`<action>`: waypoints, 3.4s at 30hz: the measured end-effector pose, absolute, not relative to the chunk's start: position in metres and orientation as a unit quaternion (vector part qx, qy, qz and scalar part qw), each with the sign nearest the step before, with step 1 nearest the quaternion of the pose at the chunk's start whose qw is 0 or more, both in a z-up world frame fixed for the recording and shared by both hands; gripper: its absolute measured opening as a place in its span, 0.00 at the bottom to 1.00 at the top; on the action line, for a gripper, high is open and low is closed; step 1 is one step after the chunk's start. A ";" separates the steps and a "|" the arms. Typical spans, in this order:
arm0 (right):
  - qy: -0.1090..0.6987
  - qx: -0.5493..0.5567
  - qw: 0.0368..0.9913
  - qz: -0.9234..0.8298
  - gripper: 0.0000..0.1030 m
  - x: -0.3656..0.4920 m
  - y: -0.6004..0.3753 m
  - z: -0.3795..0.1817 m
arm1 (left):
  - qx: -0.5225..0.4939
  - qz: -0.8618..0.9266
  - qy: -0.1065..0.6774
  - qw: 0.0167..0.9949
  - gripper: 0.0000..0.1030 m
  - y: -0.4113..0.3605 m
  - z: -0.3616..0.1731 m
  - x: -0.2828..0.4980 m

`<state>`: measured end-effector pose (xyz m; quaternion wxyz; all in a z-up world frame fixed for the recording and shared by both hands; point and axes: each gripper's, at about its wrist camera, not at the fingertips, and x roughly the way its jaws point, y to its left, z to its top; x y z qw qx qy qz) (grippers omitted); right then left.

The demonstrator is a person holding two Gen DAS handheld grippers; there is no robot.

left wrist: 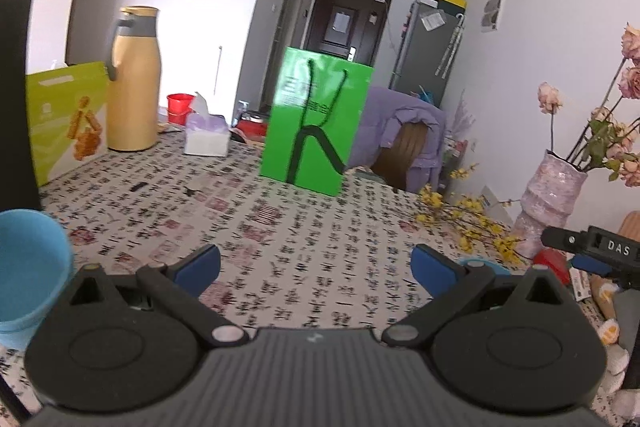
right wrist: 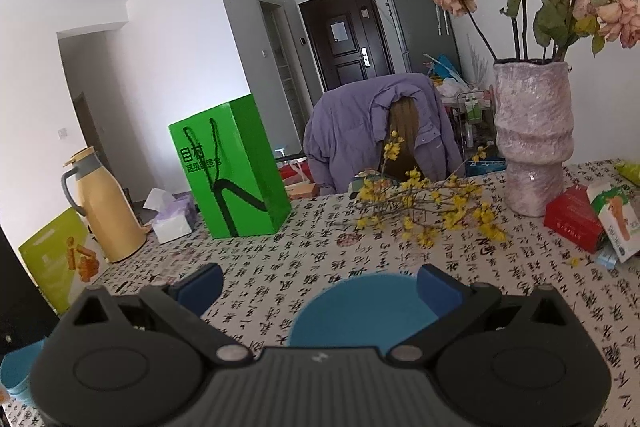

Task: Organize plates and bowls
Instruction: 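Raise both open grippers and move back toward the flower vase, then move both open grippers toward the remaining blue bowls, then bring both open grippers onto the rims of the next blue bowls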

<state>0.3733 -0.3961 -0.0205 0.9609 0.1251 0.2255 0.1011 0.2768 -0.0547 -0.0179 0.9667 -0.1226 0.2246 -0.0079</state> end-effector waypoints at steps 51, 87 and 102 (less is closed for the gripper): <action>0.254 0.127 0.957 0.065 1.00 0.430 -0.432 -0.022 | -0.141 -0.028 0.295 0.945 1.00 -0.152 -0.021 0.374; 0.300 0.152 0.941 0.033 1.00 0.451 -0.446 -0.043 | -0.146 -0.009 0.322 0.935 1.00 -0.180 -0.031 0.412; 0.305 0.156 0.939 0.022 1.00 0.454 -0.451 -0.046 | -0.142 -0.007 0.334 0.932 1.00 -0.188 -0.035 0.424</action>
